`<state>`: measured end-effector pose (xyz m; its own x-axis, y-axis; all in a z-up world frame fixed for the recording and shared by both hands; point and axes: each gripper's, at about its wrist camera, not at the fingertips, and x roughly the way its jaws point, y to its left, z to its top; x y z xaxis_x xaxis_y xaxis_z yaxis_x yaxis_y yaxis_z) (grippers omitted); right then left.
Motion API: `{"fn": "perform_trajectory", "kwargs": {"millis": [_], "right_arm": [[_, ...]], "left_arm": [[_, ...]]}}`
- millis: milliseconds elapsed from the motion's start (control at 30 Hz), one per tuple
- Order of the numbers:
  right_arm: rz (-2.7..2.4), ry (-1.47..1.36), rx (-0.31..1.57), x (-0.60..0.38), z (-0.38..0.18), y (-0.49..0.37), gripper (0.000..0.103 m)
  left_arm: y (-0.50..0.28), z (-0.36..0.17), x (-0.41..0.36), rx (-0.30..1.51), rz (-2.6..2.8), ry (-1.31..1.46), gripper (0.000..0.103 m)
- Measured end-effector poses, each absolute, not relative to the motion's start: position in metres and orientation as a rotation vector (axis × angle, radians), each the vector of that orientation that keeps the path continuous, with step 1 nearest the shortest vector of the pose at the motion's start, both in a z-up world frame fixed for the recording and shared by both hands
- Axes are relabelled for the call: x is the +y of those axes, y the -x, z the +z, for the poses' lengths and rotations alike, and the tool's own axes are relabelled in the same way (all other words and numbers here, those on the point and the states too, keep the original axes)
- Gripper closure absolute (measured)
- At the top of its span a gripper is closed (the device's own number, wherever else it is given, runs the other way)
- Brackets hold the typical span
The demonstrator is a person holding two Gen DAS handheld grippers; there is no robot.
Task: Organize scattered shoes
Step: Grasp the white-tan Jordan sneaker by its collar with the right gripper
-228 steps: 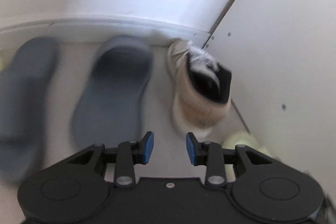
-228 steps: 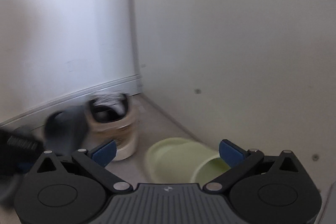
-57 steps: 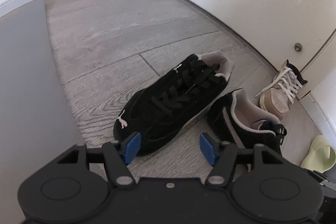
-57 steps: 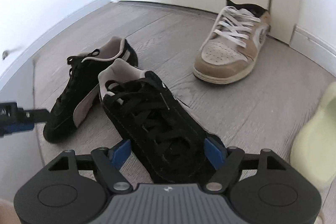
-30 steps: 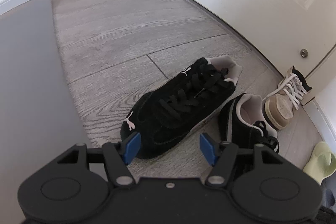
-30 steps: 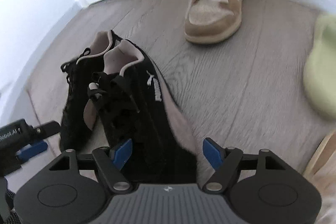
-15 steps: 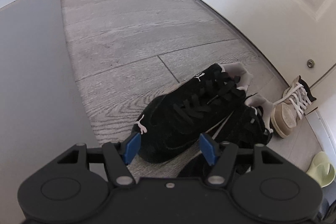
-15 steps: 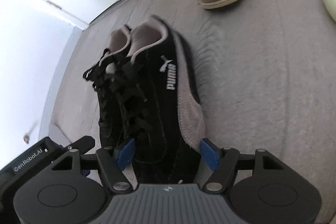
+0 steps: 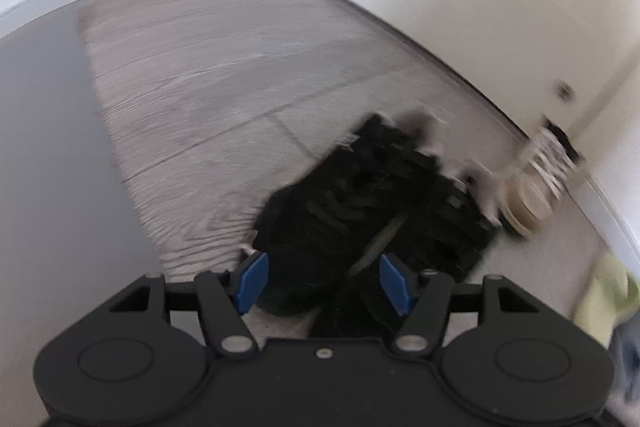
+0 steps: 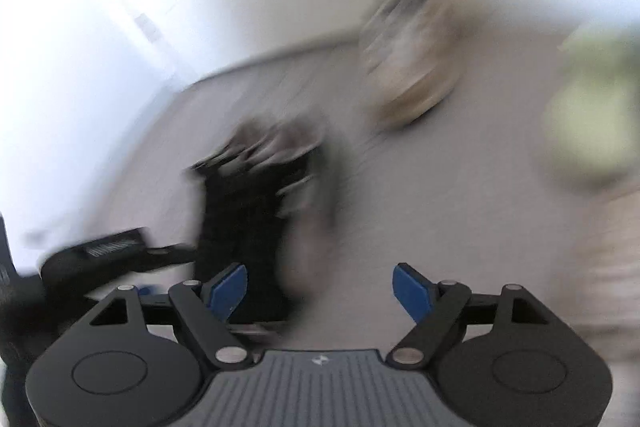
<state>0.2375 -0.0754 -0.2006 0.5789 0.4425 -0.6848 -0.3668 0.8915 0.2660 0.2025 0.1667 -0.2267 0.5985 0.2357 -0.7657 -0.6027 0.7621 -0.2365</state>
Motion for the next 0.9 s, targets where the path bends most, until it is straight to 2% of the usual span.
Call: {"fn": "perform_trajectory", "kwargs": {"millis": [100, 167, 233, 367, 433, 700, 900], "right_arm": [[0.32, 0.019, 0.777, -0.129, -0.191, -0.202, 0.023], [0.24, 0.042, 0.786, -0.157, -0.193, -0.188, 0.031], [0.223, 0.077, 0.861, -0.178, -0.213, -0.175, 0.044], [0.29, 0.031, 0.85, -0.196, -0.229, -0.163, 0.048], [0.326, 0.011, 0.859, -0.203, -0.227, -0.166, 0.055], [0.452, 0.326, 0.896, -0.187, -0.252, -0.162, 0.056], [0.59, 0.334, 0.87, -0.155, -0.257, -0.169, 0.058]], "left_arm": [[-0.201, -0.216, 0.143, 0.78, 0.394, 0.442, 0.04], [-0.198, -0.21, 0.128, 0.777, 0.316, 0.414, 0.04], [-0.195, -0.205, 0.114, 0.783, 0.26, 0.398, 0.04], [-0.19, -0.199, 0.093, 0.765, 0.235, 0.321, 0.039], [-0.189, -0.197, 0.086, 0.755, 0.232, 0.29, 0.039], [-0.203, -0.208, 0.078, 0.772, 0.288, 0.27, 0.039], [-0.21, -0.214, 0.079, 0.793, 0.257, 0.297, 0.039]]}}
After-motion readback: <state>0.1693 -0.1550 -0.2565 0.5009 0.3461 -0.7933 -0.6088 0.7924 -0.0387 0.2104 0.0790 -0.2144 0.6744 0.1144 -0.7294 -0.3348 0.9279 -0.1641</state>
